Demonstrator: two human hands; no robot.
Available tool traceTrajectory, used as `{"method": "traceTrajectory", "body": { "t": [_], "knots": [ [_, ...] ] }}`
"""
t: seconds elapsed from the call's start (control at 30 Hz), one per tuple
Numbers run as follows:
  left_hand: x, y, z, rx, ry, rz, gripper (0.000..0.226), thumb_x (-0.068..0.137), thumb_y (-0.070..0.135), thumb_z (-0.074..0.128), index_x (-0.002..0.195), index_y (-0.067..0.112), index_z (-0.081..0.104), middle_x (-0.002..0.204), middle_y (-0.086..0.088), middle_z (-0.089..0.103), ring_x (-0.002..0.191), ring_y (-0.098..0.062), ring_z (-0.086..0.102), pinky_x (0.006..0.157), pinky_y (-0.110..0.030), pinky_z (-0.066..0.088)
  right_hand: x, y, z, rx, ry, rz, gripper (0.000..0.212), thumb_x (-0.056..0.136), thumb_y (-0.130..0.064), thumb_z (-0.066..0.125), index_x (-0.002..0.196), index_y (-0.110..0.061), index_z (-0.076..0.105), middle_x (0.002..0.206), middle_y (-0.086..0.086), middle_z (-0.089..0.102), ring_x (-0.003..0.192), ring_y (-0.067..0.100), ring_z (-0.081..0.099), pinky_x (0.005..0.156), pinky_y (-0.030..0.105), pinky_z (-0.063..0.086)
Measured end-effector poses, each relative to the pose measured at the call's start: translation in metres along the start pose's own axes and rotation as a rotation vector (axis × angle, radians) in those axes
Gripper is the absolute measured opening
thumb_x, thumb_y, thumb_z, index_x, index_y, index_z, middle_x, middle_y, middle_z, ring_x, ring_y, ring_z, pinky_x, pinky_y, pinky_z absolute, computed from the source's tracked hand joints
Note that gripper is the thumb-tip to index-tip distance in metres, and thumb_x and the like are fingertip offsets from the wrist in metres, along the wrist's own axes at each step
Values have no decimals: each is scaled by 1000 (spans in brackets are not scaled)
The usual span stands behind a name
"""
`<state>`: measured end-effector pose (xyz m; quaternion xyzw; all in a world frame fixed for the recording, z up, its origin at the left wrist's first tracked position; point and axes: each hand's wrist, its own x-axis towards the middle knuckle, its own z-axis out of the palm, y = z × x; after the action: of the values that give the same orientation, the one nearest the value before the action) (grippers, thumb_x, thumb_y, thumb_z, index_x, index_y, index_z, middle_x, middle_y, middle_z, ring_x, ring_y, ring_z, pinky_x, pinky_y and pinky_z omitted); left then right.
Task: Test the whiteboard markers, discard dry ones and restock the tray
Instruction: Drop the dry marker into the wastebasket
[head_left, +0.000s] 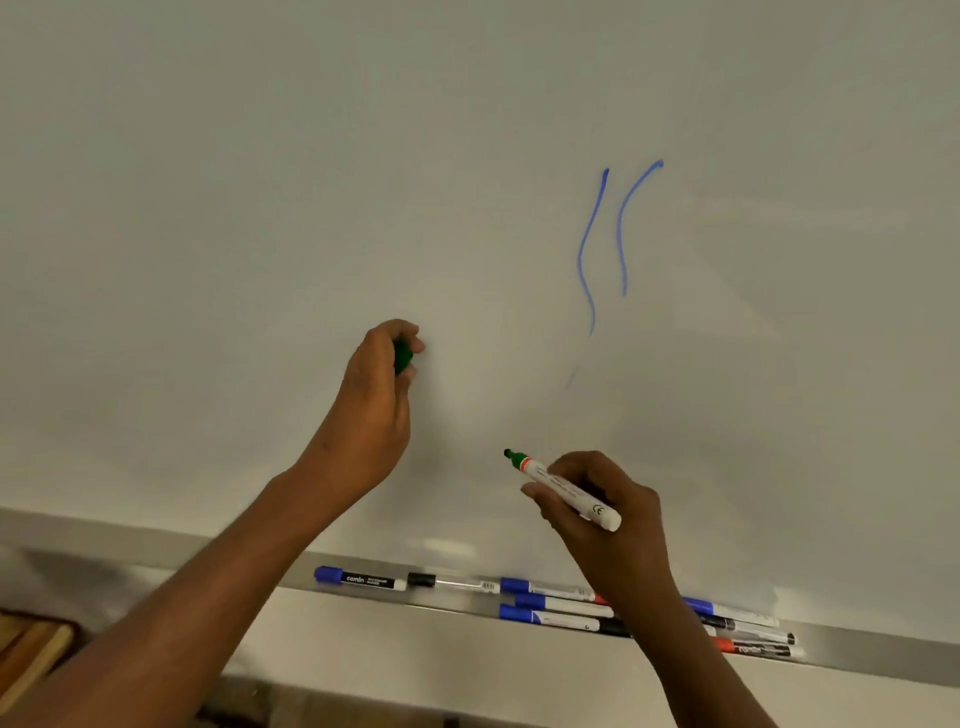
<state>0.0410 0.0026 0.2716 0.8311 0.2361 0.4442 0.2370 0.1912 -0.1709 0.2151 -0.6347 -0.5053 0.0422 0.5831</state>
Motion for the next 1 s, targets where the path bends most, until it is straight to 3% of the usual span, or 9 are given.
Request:
{"method": "traceTrajectory", "body": {
  "t": [0.17, 0.3, 0.37, 0.5, 0.67, 0.83, 0.9, 1.0],
  "knots": [
    [-29, -19, -12, 9, -86, -93, 23, 88, 6, 61, 110, 11, 58, 104, -5, 65, 95, -17, 63, 86, -21, 50, 5, -16, 12, 262, -62, 102, 26, 75, -12, 75, 101, -12, 70, 86, 1, 76, 75, 17, 74, 72, 30, 60],
    [-45, -24, -21, -29, -108, -162, 22, 86, 5, 63, 107, 14, 65, 94, -1, 72, 89, -6, 67, 83, -10, 49, 4, -27, 26, 409, -134, 102, 34, 79, -33, 71, 107, -13, 69, 93, 5, 76, 83, 24, 74, 76, 42, 60],
    [-52, -27, -25, -22, -123, -161, 25, 86, 3, 63, 108, 14, 66, 95, 0, 72, 90, -4, 66, 84, -9, 49, 4, -33, 32, 442, -187, 104, 33, 80, -34, 70, 106, -14, 68, 94, 6, 76, 84, 26, 74, 76, 42, 60],
    [-59, -30, -35, 14, -128, -140, 27, 84, 5, 66, 110, 12, 66, 97, 4, 68, 89, -7, 65, 86, -13, 50, 4, -40, 44, 436, -286, 116, 22, 82, -12, 66, 100, 0, 61, 91, 9, 76, 82, 25, 74, 76, 41, 61],
    [-64, -37, -52, 53, -178, -84, 26, 83, 10, 68, 108, 16, 68, 91, 19, 63, 88, 3, 59, 76, -4, 44, 4, -46, 60, 402, -348, 113, 21, 80, -13, 67, 97, -1, 63, 86, 5, 77, 79, 22, 75, 75, 33, 60],
    [-70, -50, -77, 86, -308, 9, 24, 87, 12, 63, 111, 15, 65, 94, 6, 63, 81, -5, 58, 72, -10, 45, 12, -50, 72, 363, -332, 167, 18, 79, -1, 70, 94, -11, 72, 78, 5, 77, 70, 19, 74, 68, 23, 59],
    [-72, -54, -87, 48, -372, -14, 21, 90, 10, 59, 110, 13, 63, 88, 4, 60, 74, -8, 58, 67, -14, 47, 17, -50, 78, 325, -354, 184, 20, 80, -3, 70, 93, -17, 73, 77, 4, 76, 68, 19, 73, 67, 25, 59],
    [-77, -59, -95, 29, -439, -29, 21, 94, 13, 52, 111, 11, 63, 79, 5, 58, 67, -8, 58, 62, -16, 49, 20, -52, 89, 324, -406, 205, 16, 81, -8, 68, 95, -13, 73, 78, 9, 75, 67, 21, 72, 66, 27, 59]
  ]
}}
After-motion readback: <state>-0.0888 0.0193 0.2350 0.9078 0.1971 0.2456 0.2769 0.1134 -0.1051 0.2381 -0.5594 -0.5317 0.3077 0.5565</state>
